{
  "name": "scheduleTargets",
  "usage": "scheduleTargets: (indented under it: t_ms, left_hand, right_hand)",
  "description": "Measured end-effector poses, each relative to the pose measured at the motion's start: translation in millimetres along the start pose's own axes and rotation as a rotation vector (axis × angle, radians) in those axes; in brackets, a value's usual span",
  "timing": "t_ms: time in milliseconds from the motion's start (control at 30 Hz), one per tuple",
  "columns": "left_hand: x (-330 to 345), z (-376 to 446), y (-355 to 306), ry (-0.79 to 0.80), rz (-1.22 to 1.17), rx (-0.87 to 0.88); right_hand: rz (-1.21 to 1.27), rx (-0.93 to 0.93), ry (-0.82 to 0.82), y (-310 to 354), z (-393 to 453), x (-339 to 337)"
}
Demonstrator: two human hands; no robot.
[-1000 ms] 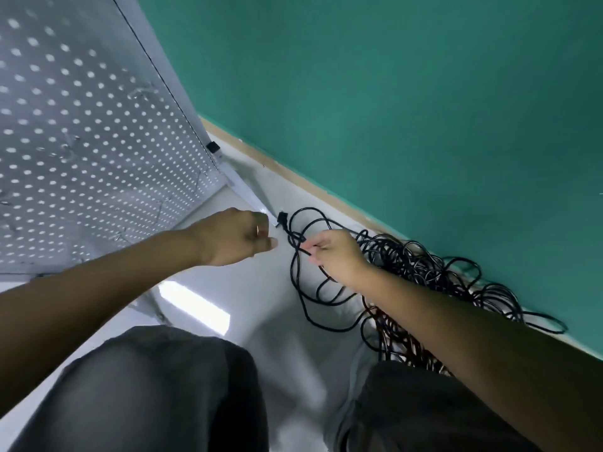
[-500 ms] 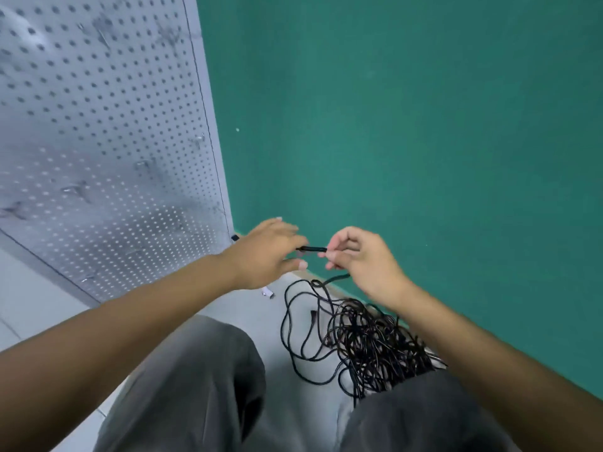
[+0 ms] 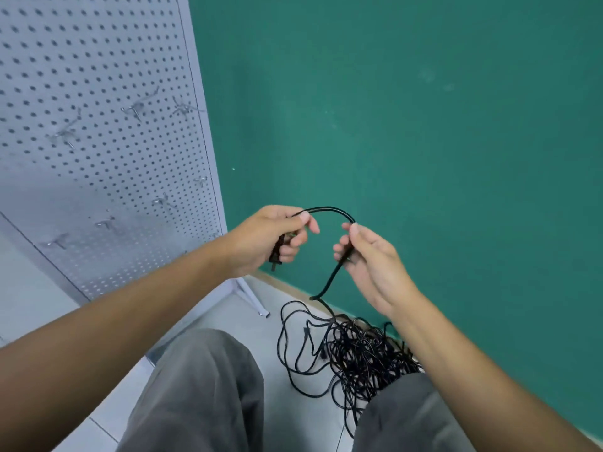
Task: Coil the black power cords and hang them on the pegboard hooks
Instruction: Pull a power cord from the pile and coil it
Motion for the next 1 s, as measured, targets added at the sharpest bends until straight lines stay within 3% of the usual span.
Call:
scheduleTargets:
  t_ms: [167, 400, 500, 600, 733, 900, 1000]
  left_hand:
    - [-3, 20, 11, -0.01, 0.016, -0.031]
    - [-2, 37, -18, -0.02, -0.136, 0.004]
    - [11, 36, -39, 0.064, -0.115, 0.013]
    - [20, 35, -41, 0.116, -0.169, 0.02]
    - [35, 30, -23, 0.186, -0.246, 0.023]
    - [59, 9, -11, 0.217, -0.531, 0.051]
    - [55, 1, -11, 0.18, -0.65, 0.101]
  right_hand:
    - [0.28, 0.027, 0.02, 14, 30, 7]
    - [0.349, 0.049, 0.111, 73, 46, 41]
    - [0.263, 0.08, 0.161, 105, 45, 48]
    - [-0.035, 0.056, 0.175, 123, 49, 43]
    - [-0.189, 0.034, 0.233, 109, 36, 26]
    - [-0.097, 0.019, 0.275, 68, -10, 31]
    - [-0.095, 0.108, 0.338, 26, -33, 36]
Point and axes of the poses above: each hand's wrist, its own z-axis towards the middle knuckle, its own x-axis out of the palm, y = z × x, the point moved 4 cm from there along z, towards the middle knuckle, and after that the axes turned 8 degrees about y, right-handed, at the moved point
